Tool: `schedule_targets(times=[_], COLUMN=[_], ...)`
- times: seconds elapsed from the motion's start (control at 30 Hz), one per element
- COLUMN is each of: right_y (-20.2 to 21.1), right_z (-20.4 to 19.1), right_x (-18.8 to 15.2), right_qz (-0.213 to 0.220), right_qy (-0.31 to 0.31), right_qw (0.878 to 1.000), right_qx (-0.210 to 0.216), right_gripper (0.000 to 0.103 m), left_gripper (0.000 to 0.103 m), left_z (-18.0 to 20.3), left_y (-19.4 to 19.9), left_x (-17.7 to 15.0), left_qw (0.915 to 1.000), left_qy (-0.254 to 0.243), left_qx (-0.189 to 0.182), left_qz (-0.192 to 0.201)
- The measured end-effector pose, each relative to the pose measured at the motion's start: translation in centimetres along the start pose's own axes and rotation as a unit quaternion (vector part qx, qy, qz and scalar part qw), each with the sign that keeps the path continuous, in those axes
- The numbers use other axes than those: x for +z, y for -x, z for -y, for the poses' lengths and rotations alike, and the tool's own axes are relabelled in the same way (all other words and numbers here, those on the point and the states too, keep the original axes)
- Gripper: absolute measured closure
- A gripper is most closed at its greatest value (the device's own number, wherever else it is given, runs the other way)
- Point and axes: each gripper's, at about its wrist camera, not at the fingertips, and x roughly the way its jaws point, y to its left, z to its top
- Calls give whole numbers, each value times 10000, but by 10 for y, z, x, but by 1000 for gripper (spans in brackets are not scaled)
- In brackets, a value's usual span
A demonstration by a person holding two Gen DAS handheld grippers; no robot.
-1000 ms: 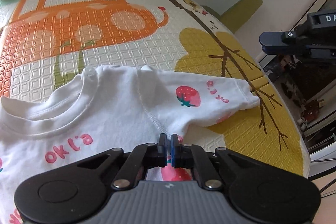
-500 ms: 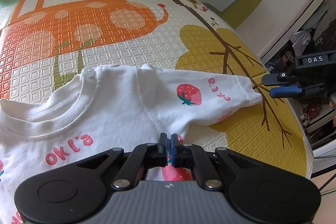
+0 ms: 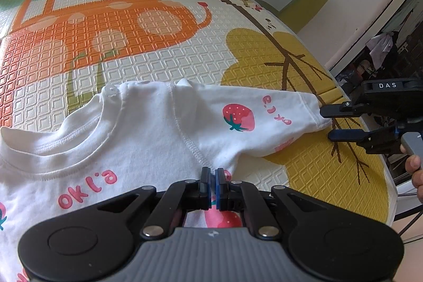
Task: Fold clothes
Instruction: 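Lift the held sleeve off the mat with the right gripper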
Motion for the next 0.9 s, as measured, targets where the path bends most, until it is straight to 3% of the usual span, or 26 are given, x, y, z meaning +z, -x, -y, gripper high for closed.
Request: schedule_targets(times=[0.3,0.63,0.73,0.77,0.8,0.9], right_y=[-10,-17,-21,-23,-25,-30], right_z=[9,6,1,0,-2,-5], right_x=[-1,2,5,6,6,6], right_qz=[269,341,347,331,327,324], right_qy=[-624,-717,-635,-580,-559,-514], right_qw=[9963,9946,9954,9960,9963,9972], right_qx=[524,673,621,600,563,445], right_gripper=[50,50,67,81,86,91], left_gripper=[98,98,98,98,98,98], left_z=[1,2,2,3,3,3], left_y=[0,0,0,0,0,0], left_x=[0,-1,-1,-1,-1,-2], left_qw=[10000,10000,10000,10000,10000,10000], left_qy=[-16,-28,-33,-32,-31,-35], left_qx=[18,45,52,57,63,74], left_qz=[-11,-5,-11,-11,-10,-12])
